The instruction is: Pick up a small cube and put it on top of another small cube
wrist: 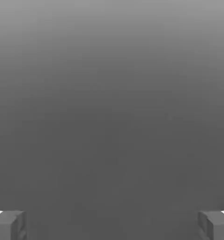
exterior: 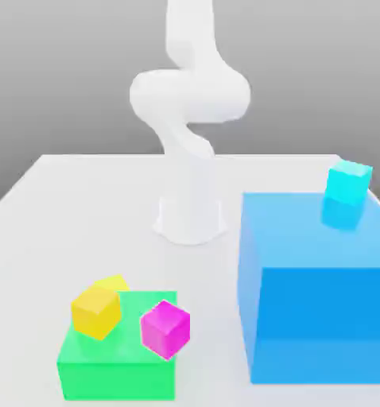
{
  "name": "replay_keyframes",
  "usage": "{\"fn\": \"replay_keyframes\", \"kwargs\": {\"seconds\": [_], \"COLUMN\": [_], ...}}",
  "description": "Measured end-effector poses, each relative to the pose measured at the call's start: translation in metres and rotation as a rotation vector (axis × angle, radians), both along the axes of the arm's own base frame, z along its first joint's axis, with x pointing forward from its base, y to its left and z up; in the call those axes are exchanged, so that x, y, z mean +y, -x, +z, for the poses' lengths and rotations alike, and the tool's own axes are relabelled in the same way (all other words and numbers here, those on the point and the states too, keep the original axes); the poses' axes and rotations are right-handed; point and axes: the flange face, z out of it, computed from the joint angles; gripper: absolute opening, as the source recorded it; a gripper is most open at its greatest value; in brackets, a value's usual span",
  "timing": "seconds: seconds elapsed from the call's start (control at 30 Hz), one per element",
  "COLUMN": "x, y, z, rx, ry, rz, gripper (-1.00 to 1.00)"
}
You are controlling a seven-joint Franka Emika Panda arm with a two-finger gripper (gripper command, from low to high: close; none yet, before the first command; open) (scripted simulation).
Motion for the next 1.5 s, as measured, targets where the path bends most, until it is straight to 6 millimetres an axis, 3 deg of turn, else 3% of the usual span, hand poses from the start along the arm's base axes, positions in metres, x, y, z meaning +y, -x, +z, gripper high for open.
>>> {"fn": "replay_keyframes", "kwargs": {"seconds": [0.33, 0.67, 0.9, 1.13, 1.43, 1.5], "x": [-0.035, -0.081, -0.111, -0.132, -0.142, -0.14], "y": [-0.046, -0.05, -0.029, 0.007, 0.07, 0.077], "z": [-0.12, -0.242, -0.322, -0.395, -0.473, -0.485], "rx": [0.142, 0.24, 0.281, 0.297, 0.276, 0.279], "ry": [-0.274, -0.52, -0.673, -0.806, -0.936, -0.961], "rz": [-0.47, -0.981, -1.361, -1.756, -2.28, -2.339], "gripper": [0.0, 0.0, 0.0, 0.0, 0.0, 0.0]}}
